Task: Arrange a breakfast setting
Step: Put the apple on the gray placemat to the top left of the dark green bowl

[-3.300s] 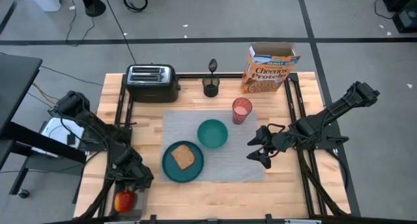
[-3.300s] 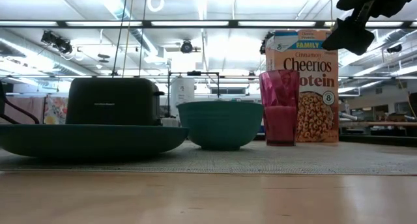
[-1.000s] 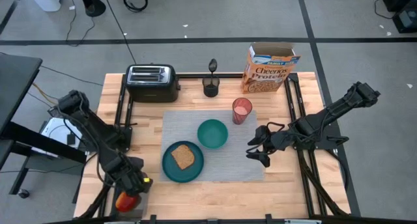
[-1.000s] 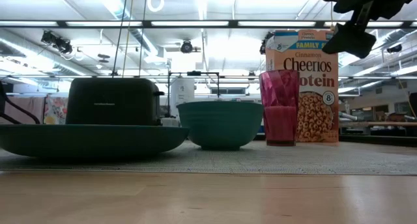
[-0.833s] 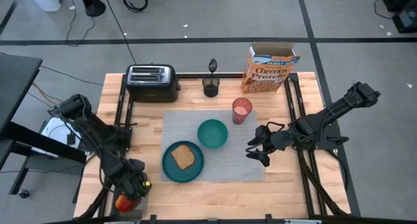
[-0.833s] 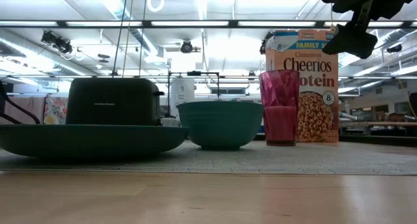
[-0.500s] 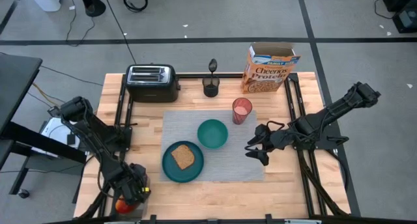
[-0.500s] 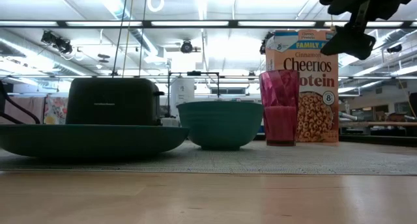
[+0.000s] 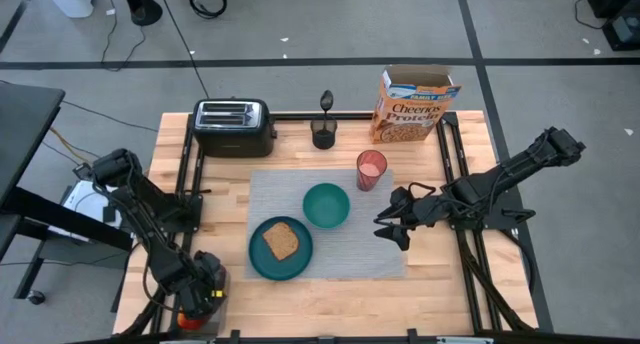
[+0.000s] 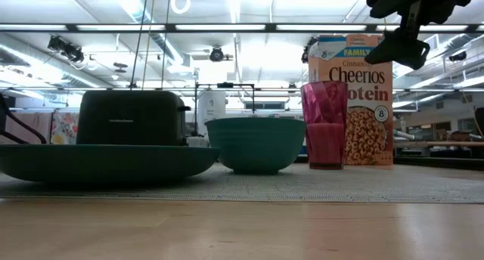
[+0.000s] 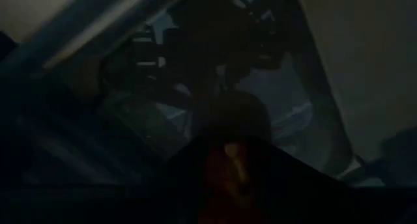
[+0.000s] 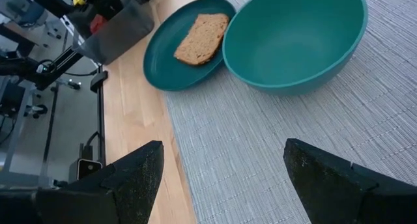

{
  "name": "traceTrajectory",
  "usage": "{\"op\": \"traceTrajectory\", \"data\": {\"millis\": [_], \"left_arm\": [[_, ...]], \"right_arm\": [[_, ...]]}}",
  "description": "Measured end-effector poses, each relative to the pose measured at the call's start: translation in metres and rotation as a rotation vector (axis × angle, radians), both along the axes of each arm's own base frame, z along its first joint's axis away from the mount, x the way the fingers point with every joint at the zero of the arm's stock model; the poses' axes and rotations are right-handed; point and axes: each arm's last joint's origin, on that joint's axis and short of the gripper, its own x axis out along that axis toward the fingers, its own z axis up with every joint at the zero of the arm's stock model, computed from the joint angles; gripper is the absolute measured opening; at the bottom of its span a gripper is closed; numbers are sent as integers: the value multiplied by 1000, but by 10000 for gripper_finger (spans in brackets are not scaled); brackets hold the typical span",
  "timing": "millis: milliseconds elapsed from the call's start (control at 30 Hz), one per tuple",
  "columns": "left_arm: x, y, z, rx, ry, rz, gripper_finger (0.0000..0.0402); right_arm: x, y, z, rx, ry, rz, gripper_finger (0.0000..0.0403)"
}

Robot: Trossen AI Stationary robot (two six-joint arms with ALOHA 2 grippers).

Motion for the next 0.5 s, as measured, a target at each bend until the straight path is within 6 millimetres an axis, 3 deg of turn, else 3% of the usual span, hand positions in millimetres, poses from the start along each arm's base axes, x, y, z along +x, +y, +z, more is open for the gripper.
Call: {"op": "traceTrajectory", "data": {"millis": [500], "left_arm": [[1, -3, -3, -5, -12, -31, 16]], "right_arm": [[0, 0, 0, -11, 1, 15, 320]]}}
